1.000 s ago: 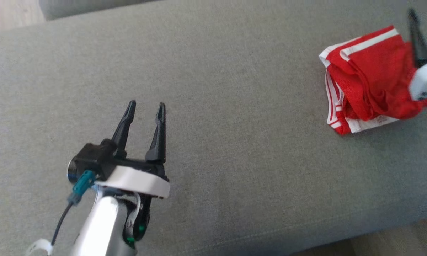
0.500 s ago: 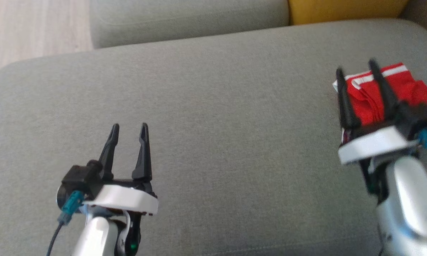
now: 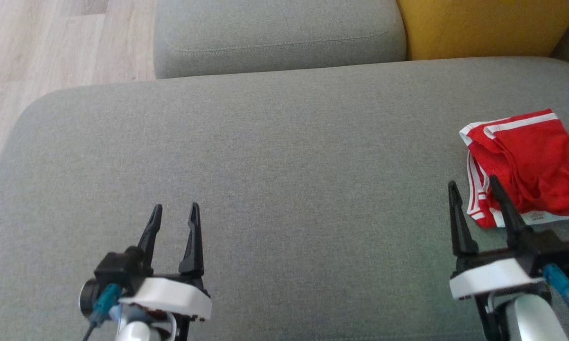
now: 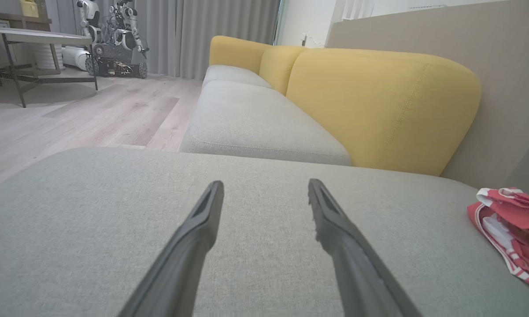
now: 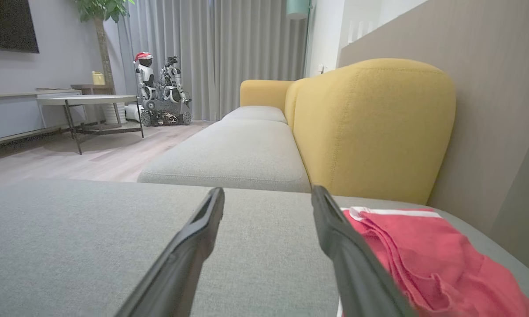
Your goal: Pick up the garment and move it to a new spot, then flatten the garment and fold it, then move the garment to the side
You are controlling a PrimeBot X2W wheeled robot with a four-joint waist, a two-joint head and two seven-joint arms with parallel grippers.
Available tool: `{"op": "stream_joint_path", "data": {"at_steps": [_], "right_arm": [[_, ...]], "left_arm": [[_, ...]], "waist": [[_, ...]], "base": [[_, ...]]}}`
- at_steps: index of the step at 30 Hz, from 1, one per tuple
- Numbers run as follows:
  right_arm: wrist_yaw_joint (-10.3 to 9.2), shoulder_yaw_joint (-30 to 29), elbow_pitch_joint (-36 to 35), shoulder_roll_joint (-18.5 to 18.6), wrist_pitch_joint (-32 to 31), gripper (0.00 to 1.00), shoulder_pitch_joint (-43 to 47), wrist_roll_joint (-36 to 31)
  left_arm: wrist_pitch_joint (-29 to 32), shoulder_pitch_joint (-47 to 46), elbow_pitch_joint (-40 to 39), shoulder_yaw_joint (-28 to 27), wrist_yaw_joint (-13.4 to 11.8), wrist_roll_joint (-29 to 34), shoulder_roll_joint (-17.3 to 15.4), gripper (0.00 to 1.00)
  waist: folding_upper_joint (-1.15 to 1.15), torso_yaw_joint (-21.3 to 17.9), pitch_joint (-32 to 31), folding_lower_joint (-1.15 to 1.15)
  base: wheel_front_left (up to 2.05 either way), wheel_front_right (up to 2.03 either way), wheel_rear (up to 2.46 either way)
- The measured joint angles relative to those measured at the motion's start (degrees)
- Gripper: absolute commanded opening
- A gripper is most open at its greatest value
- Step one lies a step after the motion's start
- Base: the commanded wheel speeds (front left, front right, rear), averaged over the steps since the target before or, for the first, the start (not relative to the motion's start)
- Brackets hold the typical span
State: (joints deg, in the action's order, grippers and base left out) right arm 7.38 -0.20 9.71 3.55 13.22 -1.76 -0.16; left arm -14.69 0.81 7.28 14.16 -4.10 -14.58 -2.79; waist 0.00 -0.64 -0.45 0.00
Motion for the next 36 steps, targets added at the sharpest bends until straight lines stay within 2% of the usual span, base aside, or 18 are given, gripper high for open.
{"op": "stream_joint_path", "data": {"at_steps": [9, 16, 28, 36], "right_arm": [[0.00, -0.45, 0.26, -0.86, 0.91, 1.00, 1.47, -0.12], [0.00, 0.60, 0.46, -0.86, 0.98, 1.00, 1.47, 2.97], [0.00, 1.64, 0.62, -0.87, 0.99, 1.00, 1.47, 5.13], [0.00, 1.71, 0.44, -0.87, 0.99, 1.00, 1.47, 5.14]], "left_arm": [[0.00, 1.60, -1.82, -0.02, -1.45, 2.54, -0.01, 1.00], [0.00, 1.65, -3.33, -0.14, -1.67, 3.46, -0.01, 1.00], [-0.01, 2.66, -5.03, -2.24, 1.01, 0.34, -0.04, 1.00], [0.00, 2.71, -5.11, -3.60, 1.67, -0.36, -0.04, 1.00]], "waist": [[0.00, -0.14, -0.18, 0.00], [0.00, -0.43, -0.15, 0.00], [0.00, -0.44, 0.05, 0.00], [0.00, -0.51, -0.07, 0.00]], "base": [[0.00, 0.00, 0.00], [0.00, 0.00, 0.00], [0.00, 0.00, 0.00], [0.00, 0.00, 0.00]]}}
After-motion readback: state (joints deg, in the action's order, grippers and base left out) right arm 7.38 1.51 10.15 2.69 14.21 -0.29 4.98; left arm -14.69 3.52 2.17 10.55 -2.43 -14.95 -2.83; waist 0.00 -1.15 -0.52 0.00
